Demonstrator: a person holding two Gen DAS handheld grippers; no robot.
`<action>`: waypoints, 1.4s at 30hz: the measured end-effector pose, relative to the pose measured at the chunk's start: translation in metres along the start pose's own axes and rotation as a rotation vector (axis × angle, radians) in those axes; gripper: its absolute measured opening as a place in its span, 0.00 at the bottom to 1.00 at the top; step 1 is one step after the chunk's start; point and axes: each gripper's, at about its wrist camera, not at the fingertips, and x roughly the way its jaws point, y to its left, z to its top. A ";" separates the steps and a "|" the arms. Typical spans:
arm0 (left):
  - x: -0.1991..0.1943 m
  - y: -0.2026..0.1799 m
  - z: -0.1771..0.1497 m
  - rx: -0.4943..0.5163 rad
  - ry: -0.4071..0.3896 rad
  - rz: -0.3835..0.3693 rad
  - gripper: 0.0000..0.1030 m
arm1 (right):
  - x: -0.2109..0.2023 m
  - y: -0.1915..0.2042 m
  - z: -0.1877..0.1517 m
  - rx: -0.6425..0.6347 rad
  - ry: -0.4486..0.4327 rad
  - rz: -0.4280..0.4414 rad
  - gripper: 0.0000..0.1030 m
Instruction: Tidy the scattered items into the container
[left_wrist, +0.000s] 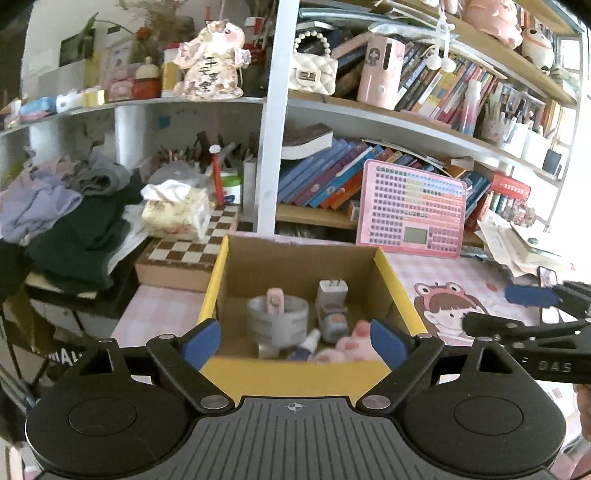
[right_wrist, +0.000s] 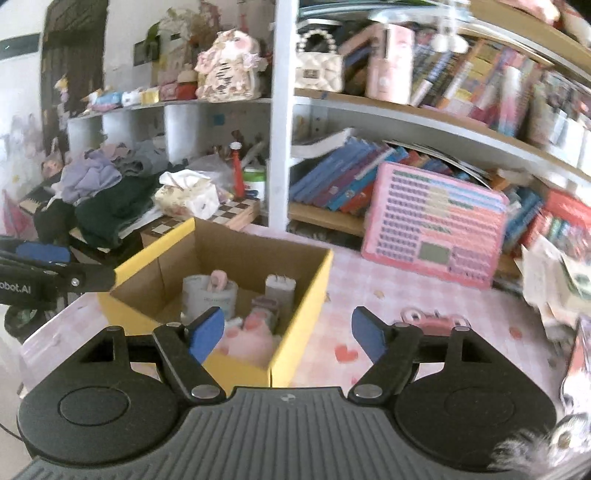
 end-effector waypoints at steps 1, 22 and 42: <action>-0.004 0.000 -0.005 -0.003 0.000 0.001 0.89 | -0.007 0.000 -0.007 0.014 0.001 -0.013 0.73; -0.020 -0.028 -0.096 0.042 0.151 0.027 0.94 | -0.056 0.001 -0.124 0.157 0.136 -0.275 0.88; -0.001 -0.055 -0.112 0.073 0.300 0.007 1.00 | -0.061 -0.020 -0.138 0.210 0.226 -0.257 1.00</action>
